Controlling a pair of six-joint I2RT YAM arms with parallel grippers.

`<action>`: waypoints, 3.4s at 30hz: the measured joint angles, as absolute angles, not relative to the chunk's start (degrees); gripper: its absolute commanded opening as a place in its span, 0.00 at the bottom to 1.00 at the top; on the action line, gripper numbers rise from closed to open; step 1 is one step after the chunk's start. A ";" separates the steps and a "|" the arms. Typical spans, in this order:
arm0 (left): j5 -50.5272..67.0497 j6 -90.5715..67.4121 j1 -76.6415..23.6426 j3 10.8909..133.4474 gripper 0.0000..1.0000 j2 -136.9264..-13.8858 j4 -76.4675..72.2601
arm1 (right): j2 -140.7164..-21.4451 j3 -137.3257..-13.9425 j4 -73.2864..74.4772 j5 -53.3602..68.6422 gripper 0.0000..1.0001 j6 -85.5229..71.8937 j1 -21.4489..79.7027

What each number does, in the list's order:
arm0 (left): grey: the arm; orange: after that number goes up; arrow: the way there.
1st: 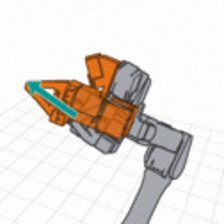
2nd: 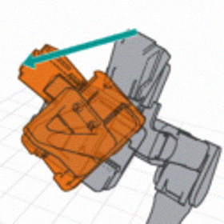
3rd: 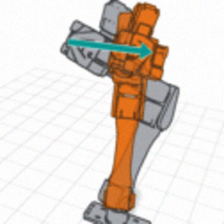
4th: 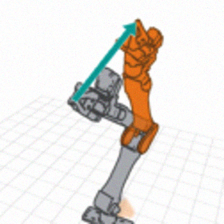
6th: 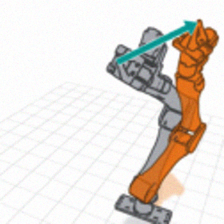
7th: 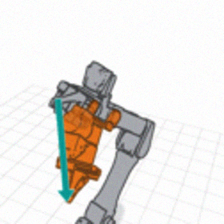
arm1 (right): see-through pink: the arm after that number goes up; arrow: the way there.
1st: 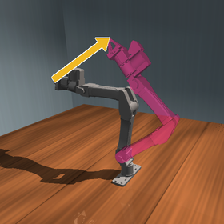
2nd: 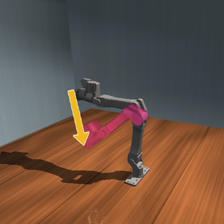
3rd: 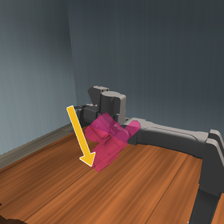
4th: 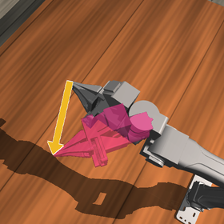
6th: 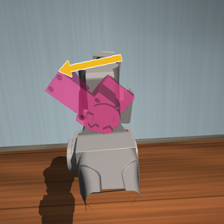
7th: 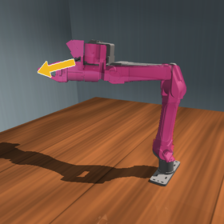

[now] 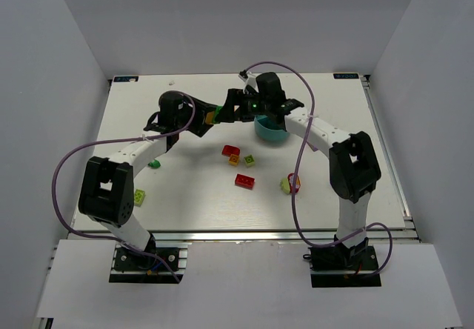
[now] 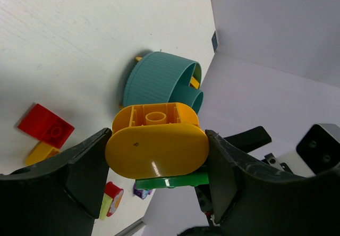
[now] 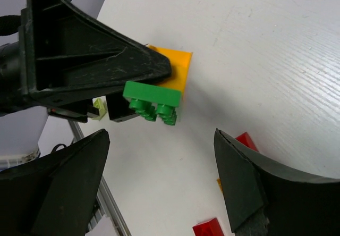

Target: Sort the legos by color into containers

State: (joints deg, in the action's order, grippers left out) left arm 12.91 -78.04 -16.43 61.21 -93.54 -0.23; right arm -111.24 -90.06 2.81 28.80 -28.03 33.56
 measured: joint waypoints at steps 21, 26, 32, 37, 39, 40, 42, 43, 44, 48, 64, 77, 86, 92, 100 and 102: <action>13.61 -81.25 -17.28 61.17 0.02 -95.26 -4.38 | -115.90 -94.74 0.78 26.00 0.66 -28.14 33.85; 13.61 -81.34 -17.28 61.17 0.01 -95.39 -4.71 | -115.90 -94.96 0.67 25.61 0.59 -27.94 33.87; 13.61 -81.25 -17.32 61.17 0.01 -95.42 -4.69 | -115.90 -95.00 0.38 25.32 0.40 -27.68 33.89; 13.54 -81.08 -17.32 61.17 0.01 -95.42 -4.67 | -115.90 -94.98 0.21 25.04 0.17 -27.16 33.89; 13.45 -80.82 -17.32 61.17 0.01 -95.42 -4.49 | -115.90 -94.72 0.01 25.15 0.13 -27.11 33.89; 13.32 -80.60 -17.34 61.17 0.00 -95.42 -4.34 | -115.90 -94.56 -0.10 25.19 0.13 -27.14 33.89; 13.04 -79.94 -17.37 61.17 0.00 -95.42 -3.77 | -115.74 -93.58 -0.84 25.32 0.12 -27.40 33.89; 12.86 -79.64 -17.37 61.17 0.00 -95.42 -3.38 | -115.61 -92.97 -1.32 25.41 0.12 -27.57 33.89; 12.64 -79.24 -17.39 61.17 0.00 -95.42 -2.94 | -115.37 -92.20 -1.67 25.50 0.12 -27.81 33.89; 12.60 -77.97 -17.91 61.14 0.00 -95.42 -1.72 | -113.69 -89.14 -2.57 25.23 0.11 -28.18 33.87; 13.85 -75.42 -19.20 60.40 0.00 -95.37 -0.73 | -109.95 -82.00 -5.48 24.82 0.14 -29.23 33.45; 14.48 -75.35 -19.20 58.54 0.00 -94.91 -1.63 | -109.86 -80.53 -6.20 26.39 0.37 -29.34 33.36; 12.58 -74.76 -18.70 58.37 0.00 -94.91 -1.65 | -109.51 -80.34 -5.87 28.34 0.53 -29.26 32.75; 8.40 -74.50 -15.53 57.74 0.00 -94.91 -1.26 | -108.12 -80.23 -5.78 29.67 0.54 -29.17 31.24; 7.88 -74.32 -15.88 57.74 0.00 -94.91 -1.28 | -108.05 -80.18 -5.76 30.22 0.47 -28.67 31.09; 7.86 -73.93 -15.88 57.74 0.00 -94.91 -1.28 | -108.05 -80.05 -5.74 30.24 0.48 -27.79 31.11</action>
